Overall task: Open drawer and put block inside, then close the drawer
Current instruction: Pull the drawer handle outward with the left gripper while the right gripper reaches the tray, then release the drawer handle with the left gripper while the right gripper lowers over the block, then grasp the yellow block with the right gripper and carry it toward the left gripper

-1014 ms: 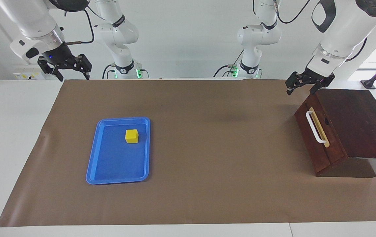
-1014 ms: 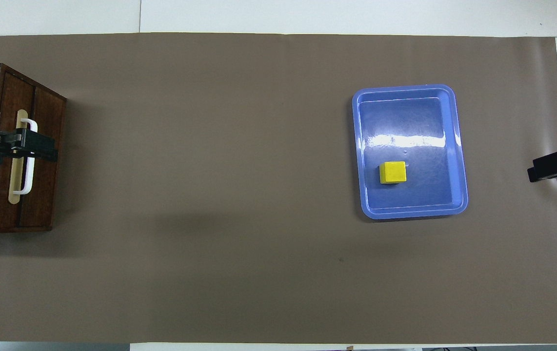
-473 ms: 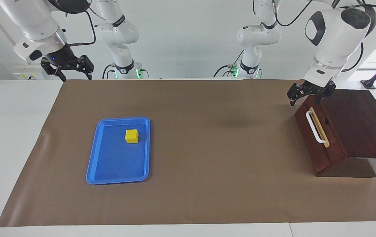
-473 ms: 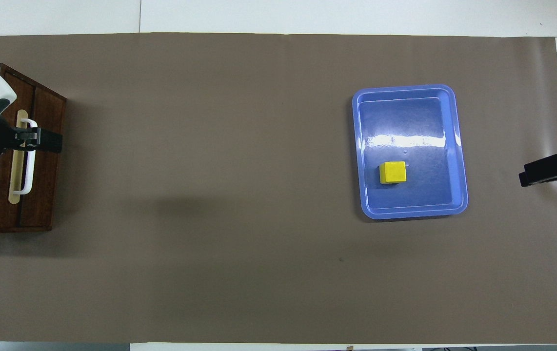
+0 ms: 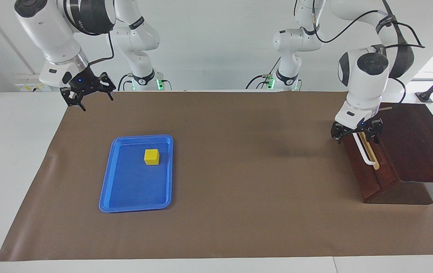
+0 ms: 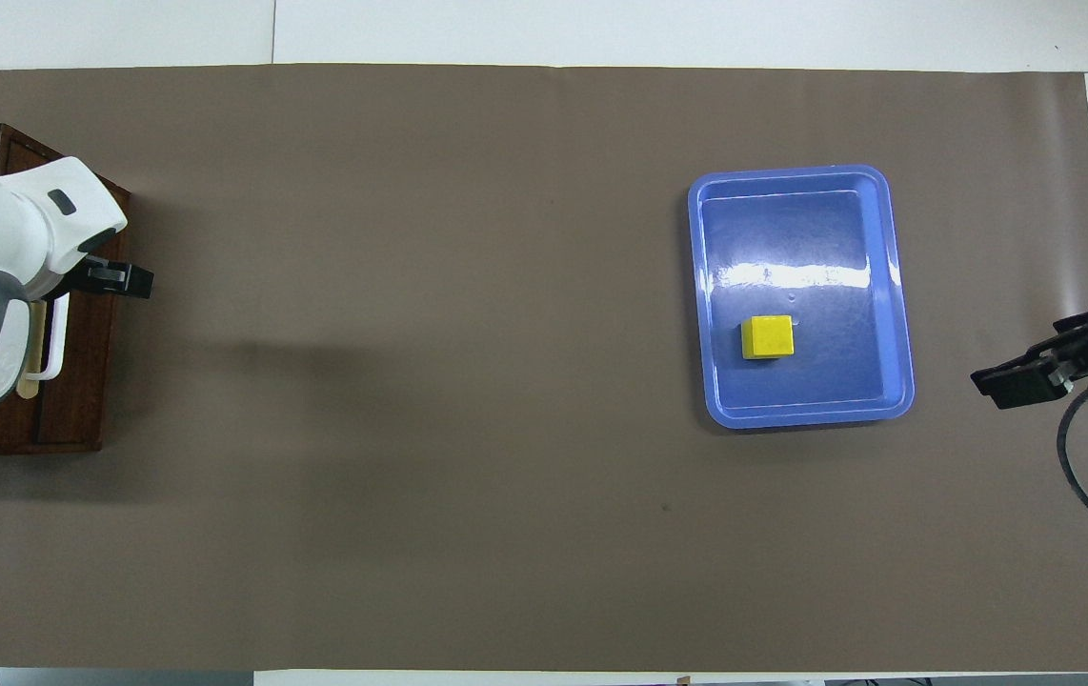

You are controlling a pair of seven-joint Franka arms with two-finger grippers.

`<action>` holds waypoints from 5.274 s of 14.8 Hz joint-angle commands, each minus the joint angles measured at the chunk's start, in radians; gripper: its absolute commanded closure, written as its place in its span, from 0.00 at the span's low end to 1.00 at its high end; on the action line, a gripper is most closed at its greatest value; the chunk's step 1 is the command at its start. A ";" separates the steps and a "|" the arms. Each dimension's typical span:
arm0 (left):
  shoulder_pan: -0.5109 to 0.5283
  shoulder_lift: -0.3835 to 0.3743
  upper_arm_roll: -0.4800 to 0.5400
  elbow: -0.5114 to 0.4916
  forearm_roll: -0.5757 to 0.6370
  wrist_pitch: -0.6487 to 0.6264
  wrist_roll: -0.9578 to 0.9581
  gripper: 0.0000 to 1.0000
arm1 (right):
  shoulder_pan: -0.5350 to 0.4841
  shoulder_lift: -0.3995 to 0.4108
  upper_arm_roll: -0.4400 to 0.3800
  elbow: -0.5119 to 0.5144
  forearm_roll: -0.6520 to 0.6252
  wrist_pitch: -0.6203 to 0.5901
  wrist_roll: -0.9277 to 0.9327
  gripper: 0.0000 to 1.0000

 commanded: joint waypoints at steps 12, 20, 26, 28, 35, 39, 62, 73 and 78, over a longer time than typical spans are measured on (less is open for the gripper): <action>0.079 0.029 -0.001 -0.150 0.099 0.263 -0.014 0.00 | 0.000 0.162 0.004 -0.285 0.457 0.399 -1.023 0.00; -0.140 0.048 -0.005 -0.103 -0.036 0.193 -0.368 0.00 | 0.000 0.194 0.004 -0.285 0.623 0.427 -1.358 0.00; -0.197 0.044 -0.008 -0.103 -0.040 0.171 -0.444 0.00 | -0.017 0.341 0.004 -0.213 0.792 0.389 -1.490 0.00; -0.190 0.044 -0.007 -0.097 -0.040 0.158 -0.444 0.00 | -0.023 0.376 0.006 -0.196 0.799 0.381 -1.539 0.00; -0.199 0.119 -0.007 0.260 -0.203 -0.209 -0.456 0.00 | -0.021 0.410 0.004 -0.174 0.801 0.367 -1.639 0.00; -0.179 0.073 0.005 0.347 -0.338 -0.313 -0.664 0.00 | -0.023 0.420 0.004 -0.174 0.813 0.372 -1.644 0.00; -0.200 0.018 -0.005 0.271 -0.406 -0.278 -1.715 0.00 | -0.005 0.420 0.002 -0.211 0.824 0.425 -1.668 0.76; -0.200 0.016 -0.005 0.245 -0.408 -0.231 -1.841 0.00 | 0.023 0.377 0.007 -0.055 0.743 0.280 -1.360 1.00; -0.202 0.018 -0.005 0.238 -0.408 -0.218 -1.848 0.00 | 0.118 0.352 0.019 0.094 0.700 0.172 -1.093 1.00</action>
